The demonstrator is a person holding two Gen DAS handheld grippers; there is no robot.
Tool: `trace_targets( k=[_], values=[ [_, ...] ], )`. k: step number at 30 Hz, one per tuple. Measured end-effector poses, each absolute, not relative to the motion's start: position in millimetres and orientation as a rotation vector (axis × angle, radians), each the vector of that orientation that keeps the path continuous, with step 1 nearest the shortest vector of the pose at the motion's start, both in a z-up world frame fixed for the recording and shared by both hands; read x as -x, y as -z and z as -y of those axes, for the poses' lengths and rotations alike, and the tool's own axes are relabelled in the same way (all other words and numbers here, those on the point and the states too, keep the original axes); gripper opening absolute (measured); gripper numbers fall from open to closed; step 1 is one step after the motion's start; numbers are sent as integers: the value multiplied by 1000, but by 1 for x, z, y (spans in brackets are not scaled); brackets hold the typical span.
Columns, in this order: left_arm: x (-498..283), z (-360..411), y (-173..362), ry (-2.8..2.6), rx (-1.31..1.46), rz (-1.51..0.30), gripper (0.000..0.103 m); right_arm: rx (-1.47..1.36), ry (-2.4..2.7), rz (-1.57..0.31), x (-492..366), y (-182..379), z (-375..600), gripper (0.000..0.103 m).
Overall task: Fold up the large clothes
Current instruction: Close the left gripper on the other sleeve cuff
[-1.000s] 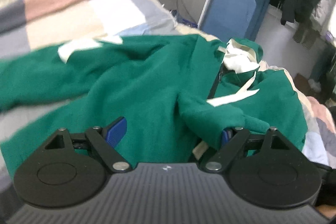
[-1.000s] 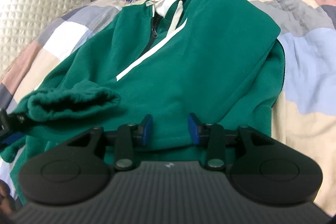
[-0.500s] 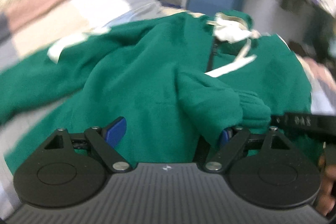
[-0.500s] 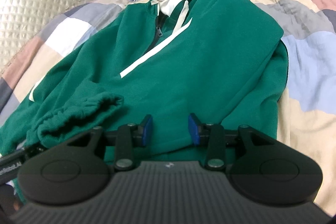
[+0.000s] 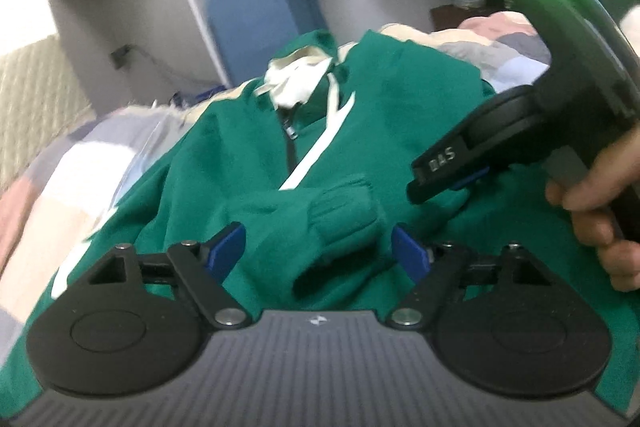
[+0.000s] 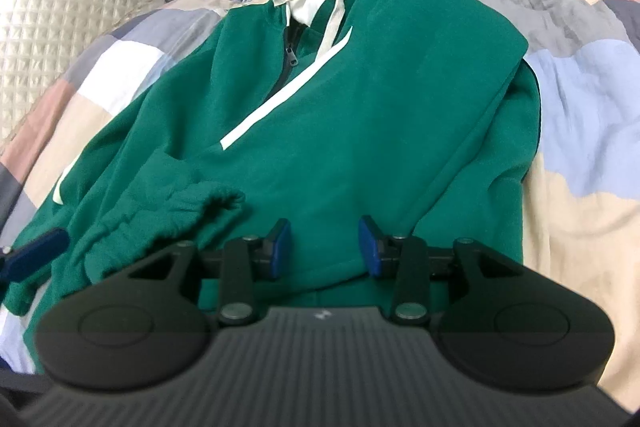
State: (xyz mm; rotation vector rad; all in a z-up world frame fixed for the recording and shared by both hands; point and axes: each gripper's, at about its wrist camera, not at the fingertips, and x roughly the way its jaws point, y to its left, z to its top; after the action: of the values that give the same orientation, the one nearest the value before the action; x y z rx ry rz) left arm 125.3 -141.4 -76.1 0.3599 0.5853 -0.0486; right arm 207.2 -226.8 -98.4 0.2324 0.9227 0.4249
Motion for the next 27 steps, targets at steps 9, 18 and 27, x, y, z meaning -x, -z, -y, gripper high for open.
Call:
trace_targets(
  k=[9,18,27],
  values=[
    [-138,137,82,79,-335,-550,55,-231,-423,-929,-209,102,227,40],
    [-124,117,68,36,-238,-521,51,-211,-420,-924,-209,101,223,41],
    [-114,53,53,-154,-14,-554,23,-195,-420,-900,-204,95,216,43]
  ],
)
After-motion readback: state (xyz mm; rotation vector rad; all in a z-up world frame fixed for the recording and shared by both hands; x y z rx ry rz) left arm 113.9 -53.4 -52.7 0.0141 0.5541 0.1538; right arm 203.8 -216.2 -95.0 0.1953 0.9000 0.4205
